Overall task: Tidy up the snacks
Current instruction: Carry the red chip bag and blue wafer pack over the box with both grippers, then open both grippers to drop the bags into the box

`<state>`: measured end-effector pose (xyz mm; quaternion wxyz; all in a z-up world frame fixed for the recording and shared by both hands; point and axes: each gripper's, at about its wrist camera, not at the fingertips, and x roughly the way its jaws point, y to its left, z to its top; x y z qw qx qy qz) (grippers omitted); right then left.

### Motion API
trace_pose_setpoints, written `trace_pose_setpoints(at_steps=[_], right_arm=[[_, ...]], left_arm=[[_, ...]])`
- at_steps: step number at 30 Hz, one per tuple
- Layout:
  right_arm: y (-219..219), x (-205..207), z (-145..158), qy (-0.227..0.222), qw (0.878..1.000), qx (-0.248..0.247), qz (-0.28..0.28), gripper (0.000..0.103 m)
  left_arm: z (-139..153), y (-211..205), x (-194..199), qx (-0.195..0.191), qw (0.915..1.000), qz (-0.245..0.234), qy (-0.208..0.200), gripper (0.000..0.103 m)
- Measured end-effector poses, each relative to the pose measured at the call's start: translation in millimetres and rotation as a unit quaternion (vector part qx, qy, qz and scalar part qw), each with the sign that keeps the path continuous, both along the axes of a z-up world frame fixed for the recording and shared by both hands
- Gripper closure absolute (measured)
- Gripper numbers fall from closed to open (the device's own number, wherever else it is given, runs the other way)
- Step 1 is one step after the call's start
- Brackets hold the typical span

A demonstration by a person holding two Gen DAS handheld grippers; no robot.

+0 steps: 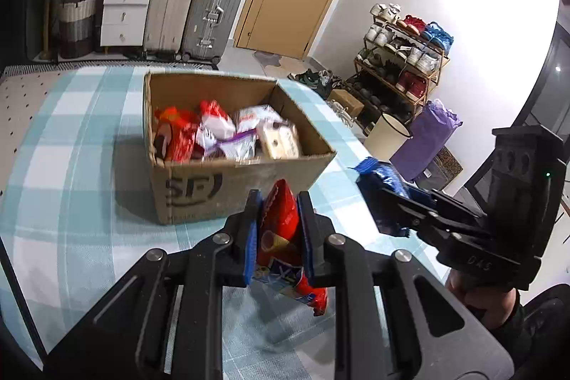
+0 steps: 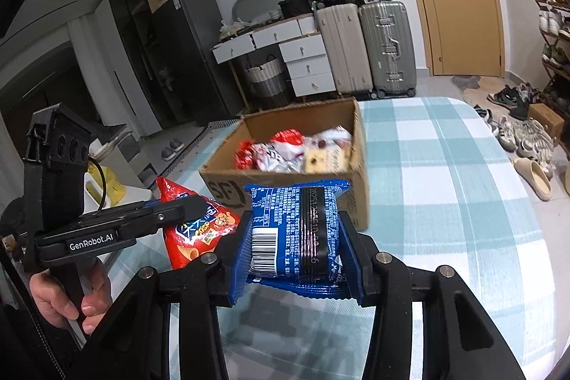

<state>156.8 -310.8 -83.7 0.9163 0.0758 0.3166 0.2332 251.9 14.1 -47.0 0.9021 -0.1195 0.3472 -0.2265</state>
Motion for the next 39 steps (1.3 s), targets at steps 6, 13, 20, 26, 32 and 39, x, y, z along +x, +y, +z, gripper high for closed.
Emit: trace_pose_setpoints(at_steps=[6, 13, 20, 26, 32, 39], right_arm=[[13, 11, 20, -0.015, 1.0, 0.006, 0.02, 0.058], [24, 30, 43, -0.032, 0.999, 0.014, 0.035, 0.058], [29, 57, 60, -0.04, 0.998, 0.02, 0.042, 0.058], [35, 87, 65, -0.038, 0.998, 0.018, 0.046, 0.058], [41, 120, 54, -0.023, 0.998, 0.018, 0.047, 0.058], [49, 152, 33, -0.006, 0.999, 0.004, 0.042, 0.042]], left_arm=[[35, 8, -1, 0.004, 0.9998, 0.003, -0.02, 0.086], [78, 9, 9, 0.015, 0.999, 0.003, -0.042, 0.086], [106, 15, 35, 0.026, 0.9982, 0.014, -0.053, 0.086], [105, 14, 75, 0.037, 0.9981, 0.017, -0.047, 0.086], [88, 11, 115, 0.04, 0.9986, 0.015, -0.032, 0.086], [61, 11, 154, 0.054, 0.9976, 0.035, -0.025, 0.038]])
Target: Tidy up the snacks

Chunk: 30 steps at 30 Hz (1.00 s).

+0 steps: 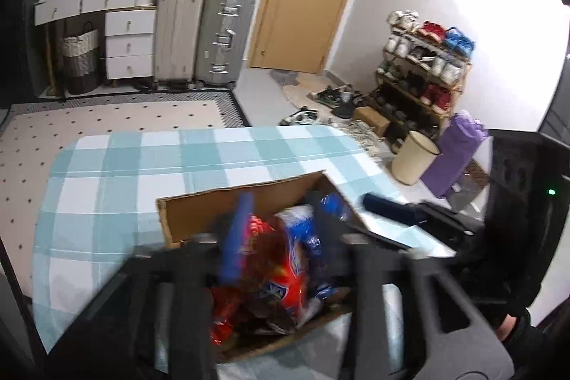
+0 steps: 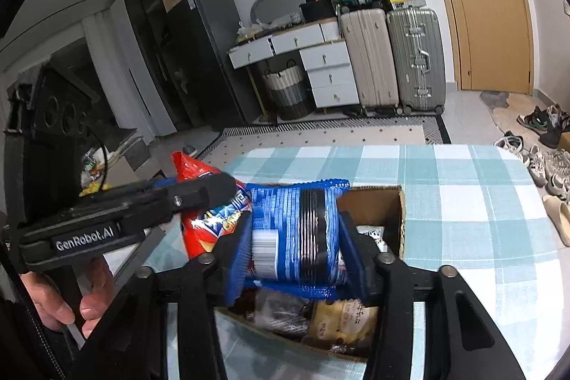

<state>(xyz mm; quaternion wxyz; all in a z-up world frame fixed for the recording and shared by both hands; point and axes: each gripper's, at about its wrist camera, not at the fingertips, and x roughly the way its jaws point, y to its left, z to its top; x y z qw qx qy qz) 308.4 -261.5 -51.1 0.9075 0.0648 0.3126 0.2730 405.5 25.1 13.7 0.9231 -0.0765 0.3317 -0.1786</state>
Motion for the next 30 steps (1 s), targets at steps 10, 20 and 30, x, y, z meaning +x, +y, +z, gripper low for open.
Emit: trace_pose_setpoints(at_steps=[10, 20, 30], right_arm=[[-20, -10, 3, -0.036, 0.999, 0.002, -0.031, 0.021], [-28, -61, 30, -0.097, 0.995, 0.009, -0.037, 0.013], [-29, -115, 35, -0.133, 0.991, 0.01, -0.033, 0.008]], left_arm=[[-3, 18, -14, -0.007, 0.9993, 0.032, -0.015, 0.024], [13, 27, -69, 0.018, 0.9966, 0.064, -0.048, 0.02], [17, 42, -131, 0.028, 0.9888, 0.118, -0.087, 0.001]])
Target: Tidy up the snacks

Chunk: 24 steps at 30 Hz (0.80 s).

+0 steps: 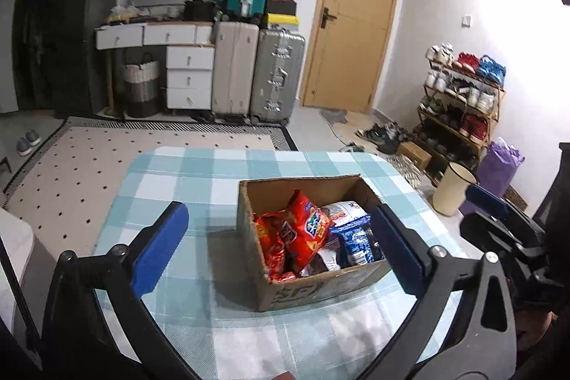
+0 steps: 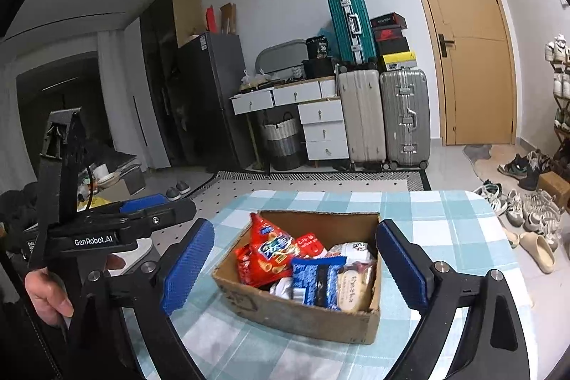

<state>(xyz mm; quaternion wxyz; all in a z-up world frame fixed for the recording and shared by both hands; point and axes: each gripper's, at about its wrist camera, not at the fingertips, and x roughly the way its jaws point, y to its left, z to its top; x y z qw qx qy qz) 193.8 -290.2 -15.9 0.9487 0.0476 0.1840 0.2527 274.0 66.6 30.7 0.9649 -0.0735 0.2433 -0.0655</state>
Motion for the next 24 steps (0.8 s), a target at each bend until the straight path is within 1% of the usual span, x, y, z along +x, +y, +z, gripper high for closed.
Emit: trace_pose_setpoints(at_steps=[1, 2, 4, 8, 12, 16, 20, 24], right_arm=[[0, -6, -1, -0.004, 1.0, -0.001, -0.001, 0.006], [0, -10, -1, -0.009, 1.0, -0.002, -0.002, 0.002], [-1, -21, -5, -0.019, 1.0, -0.003, -0.006, 0.002], [-4, -40, -12, -0.025, 1.0, -0.005, -0.009, 0.002], [-9, -56, -22, -0.036, 0.999, -0.008, -0.02, 0.001], [-12, -64, -34, -0.037, 0.999, -0.011, -0.026, 0.001], [-11, -72, -48, -0.039, 0.998, -0.026, -0.031, 0.001], [-12, -79, -61, -0.049, 0.997, -0.038, -0.041, 0.001]], left_arm=[[-1, 1, -7, 0.001, 1.0, 0.004, -0.003, 0.001], [-3, 2, -12, 0.002, 1.0, 0.006, -0.003, 0.001], [-8, 5, -23, -0.001, 0.9999, 0.015, 0.0, 0.001], [-20, 11, -42, -0.005, 0.9995, 0.031, -0.002, 0.001], [-34, 13, -57, 0.004, 0.9989, 0.045, -0.015, 0.001], [-52, 14, -66, 0.008, 0.9984, 0.055, -0.014, 0.001], [-69, 12, -70, 0.035, 0.997, 0.067, -0.014, 0.001], [-86, 9, -74, 0.048, 0.9963, 0.069, -0.019, 0.001]])
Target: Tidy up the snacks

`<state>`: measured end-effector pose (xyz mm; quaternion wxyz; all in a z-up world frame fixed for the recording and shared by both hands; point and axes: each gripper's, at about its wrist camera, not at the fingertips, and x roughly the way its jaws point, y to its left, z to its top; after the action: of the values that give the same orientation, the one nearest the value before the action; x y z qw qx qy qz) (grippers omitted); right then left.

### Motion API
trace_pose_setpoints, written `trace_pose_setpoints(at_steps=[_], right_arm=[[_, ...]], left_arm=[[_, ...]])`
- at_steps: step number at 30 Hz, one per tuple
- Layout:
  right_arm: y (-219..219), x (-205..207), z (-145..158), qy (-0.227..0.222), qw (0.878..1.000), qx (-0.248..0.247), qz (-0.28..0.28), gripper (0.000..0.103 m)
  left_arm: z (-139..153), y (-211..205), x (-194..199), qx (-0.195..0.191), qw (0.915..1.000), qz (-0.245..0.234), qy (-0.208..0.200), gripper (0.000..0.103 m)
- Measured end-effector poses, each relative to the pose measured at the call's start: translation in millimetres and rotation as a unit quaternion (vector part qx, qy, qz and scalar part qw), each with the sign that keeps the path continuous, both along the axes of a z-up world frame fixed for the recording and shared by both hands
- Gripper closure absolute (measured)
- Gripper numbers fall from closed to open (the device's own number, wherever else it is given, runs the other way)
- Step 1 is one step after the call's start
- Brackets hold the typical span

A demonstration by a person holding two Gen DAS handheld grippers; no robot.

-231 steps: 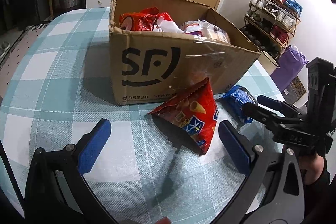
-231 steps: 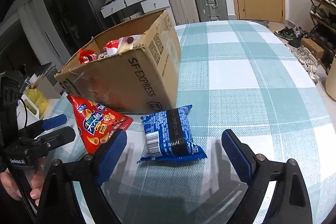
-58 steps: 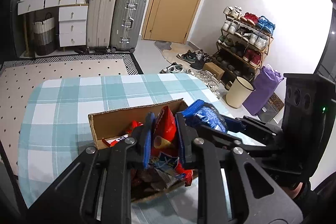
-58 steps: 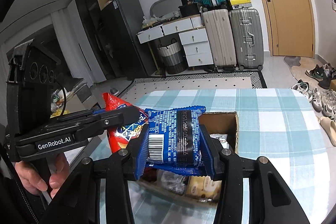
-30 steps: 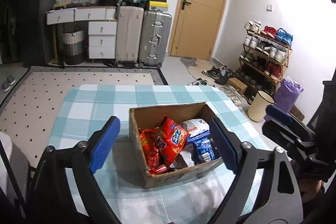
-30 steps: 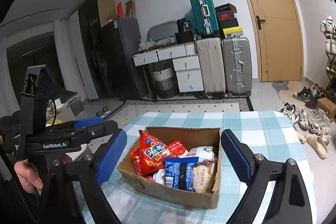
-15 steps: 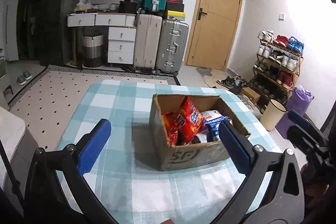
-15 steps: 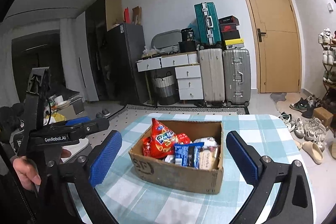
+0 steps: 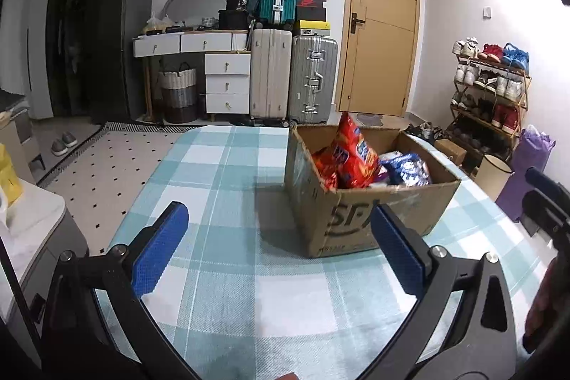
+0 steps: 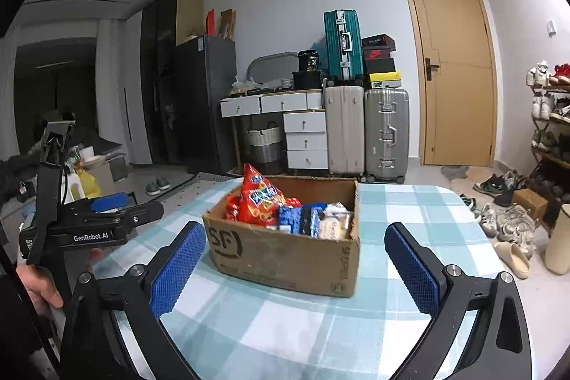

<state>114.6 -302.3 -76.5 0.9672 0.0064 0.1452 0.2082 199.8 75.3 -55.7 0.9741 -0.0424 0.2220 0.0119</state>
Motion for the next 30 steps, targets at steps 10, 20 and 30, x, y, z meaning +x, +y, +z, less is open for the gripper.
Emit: trace_pose_setpoints(at_steps=[10, 20, 30], right_arm=[[-6, -2, -30, 0.012, 1.0, -0.01, -0.019, 0.001], [-10, 3, -42, 0.007, 0.999, -0.014, -0.035, 0.001], [0, 5, -52, 0.002, 0.998, -0.038, -0.043, 0.001]], left_arm=[[-24, -16, -1, 0.041, 0.999, -0.005, -0.018, 0.001], [-38, -24, 7, 0.046, 0.9988, 0.002, -0.02, 0.001], [-36, -22, 2, 0.041, 0.9984, -0.001, -0.04, 0.001]])
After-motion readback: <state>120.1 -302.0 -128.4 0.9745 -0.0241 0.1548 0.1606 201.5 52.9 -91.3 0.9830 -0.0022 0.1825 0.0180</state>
